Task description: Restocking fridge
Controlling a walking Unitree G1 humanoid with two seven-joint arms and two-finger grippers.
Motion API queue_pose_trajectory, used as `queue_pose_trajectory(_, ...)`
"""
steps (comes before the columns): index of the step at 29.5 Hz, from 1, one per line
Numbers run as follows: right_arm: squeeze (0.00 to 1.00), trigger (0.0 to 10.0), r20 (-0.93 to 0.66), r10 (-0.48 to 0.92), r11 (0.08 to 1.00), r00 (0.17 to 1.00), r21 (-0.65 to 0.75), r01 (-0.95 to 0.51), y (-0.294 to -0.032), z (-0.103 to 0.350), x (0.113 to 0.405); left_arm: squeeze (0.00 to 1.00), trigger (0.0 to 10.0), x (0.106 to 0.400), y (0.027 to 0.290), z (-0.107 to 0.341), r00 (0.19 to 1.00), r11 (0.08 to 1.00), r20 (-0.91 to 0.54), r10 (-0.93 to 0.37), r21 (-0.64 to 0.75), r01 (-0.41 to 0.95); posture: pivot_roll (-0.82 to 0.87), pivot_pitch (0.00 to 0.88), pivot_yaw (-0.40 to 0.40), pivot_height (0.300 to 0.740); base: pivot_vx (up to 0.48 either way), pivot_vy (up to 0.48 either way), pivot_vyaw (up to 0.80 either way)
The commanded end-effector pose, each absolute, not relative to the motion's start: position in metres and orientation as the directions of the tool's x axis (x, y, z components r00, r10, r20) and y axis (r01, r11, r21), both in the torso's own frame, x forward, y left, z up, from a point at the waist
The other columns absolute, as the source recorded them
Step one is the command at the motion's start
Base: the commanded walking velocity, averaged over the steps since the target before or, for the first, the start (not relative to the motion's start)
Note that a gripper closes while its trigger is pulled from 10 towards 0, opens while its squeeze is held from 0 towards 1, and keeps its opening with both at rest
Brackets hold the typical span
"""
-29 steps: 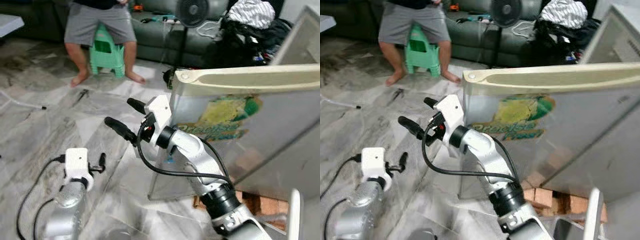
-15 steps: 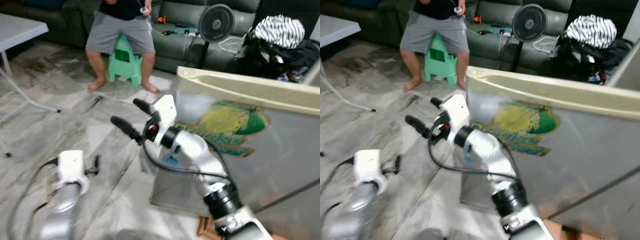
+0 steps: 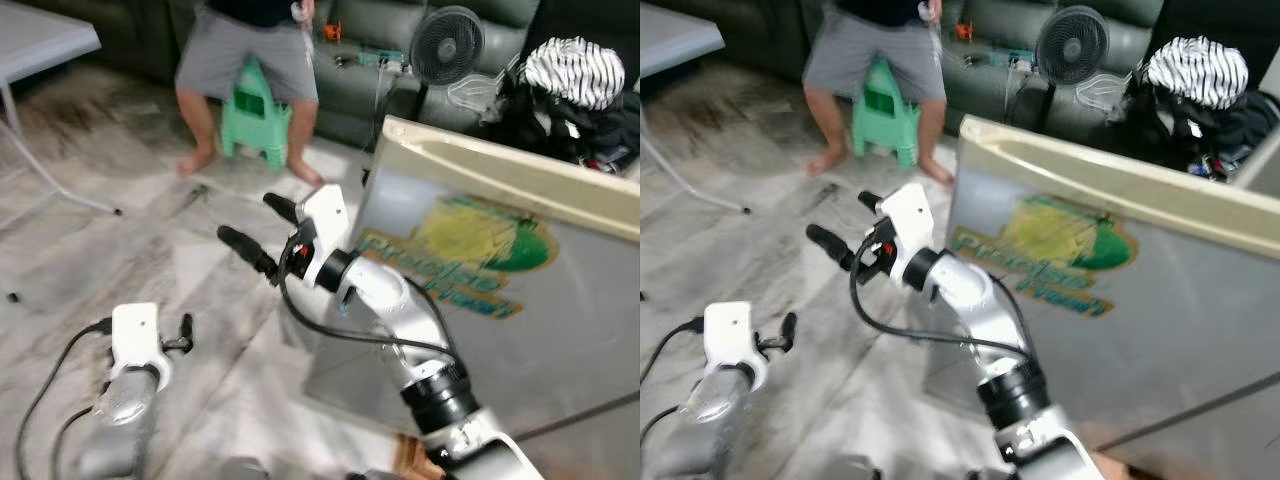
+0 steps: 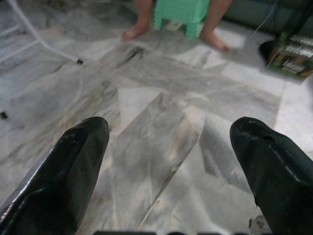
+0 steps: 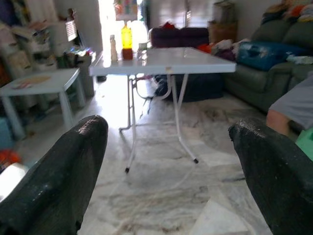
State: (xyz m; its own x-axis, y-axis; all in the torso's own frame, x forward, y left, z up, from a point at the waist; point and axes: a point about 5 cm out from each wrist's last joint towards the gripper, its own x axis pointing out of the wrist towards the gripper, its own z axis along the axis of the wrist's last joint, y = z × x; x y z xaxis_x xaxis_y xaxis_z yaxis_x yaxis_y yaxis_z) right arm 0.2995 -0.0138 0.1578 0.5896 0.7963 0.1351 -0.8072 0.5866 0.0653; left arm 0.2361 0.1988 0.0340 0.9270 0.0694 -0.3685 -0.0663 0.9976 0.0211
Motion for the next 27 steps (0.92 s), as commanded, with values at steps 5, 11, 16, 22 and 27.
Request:
queue_pose_trajectory(5, 0.0, 10.0, 0.126, 0.794, 0.592, 0.595, 0.061, -0.803, -0.0103, 0.1562, 0.3002, 0.0, 10.0, 0.2349, 0.2039, 0.0336, 0.923, 0.997, -0.377, 0.08, 0.031, -0.074, 0.14, 0.0, -0.033, 0.74, 0.0, 0.48, 0.0)
queue_pose_trajectory(11, 0.0, 10.0, 0.122, 0.79, 0.599, 0.601, 0.062, -0.799, -0.0108, 0.1555, 0.3013, 0.0, 10.0, 0.2354, 0.2037, 0.0337, 0.924, 0.997, -0.375, 0.079, 0.026, -0.075, 0.14, 0.0, -0.036, 0.74, 0.0, 0.48, 0.0)
queue_pose_trajectory(16, 0.0, 10.0, 0.117, 0.781, 0.61, 0.614, 0.066, -0.789, -0.0108, 0.1535, 0.3024, 0.0, 10.0, 0.2358, 0.2035, 0.0357, 0.933, 0.996, -0.351, 0.083, 0.022, -0.081, 0.13, 0.0, -0.037, 0.74, 0.0, 0.242, 0.0)
queue_pose_trajectory(22, 0.0, 10.0, 0.113, 0.747, 0.652, 0.655, 0.066, -0.755, -0.0149, 0.1521, 0.3078, 0.0, 10.0, 0.2356, 0.2036, 0.0357, 0.932, 0.997, -0.354, 0.082, 0.026, -0.078, 0.13, 0.0, -0.038, 0.74, 0.0, 0.0, 0.0)
queue_pose_trajectory(27, 0.0, 10.0, 0.107, 0.737, 0.663, 0.667, 0.077, -0.745, -0.0172, 0.1501, 0.3097, 0.0, 10.0, 0.2356, 0.2035, 0.0347, 0.929, 0.997, -0.362, 0.082, 0.03, -0.077, 0.13, 0.0, -0.036, 0.74, 0.0, 0.0, 0.0)
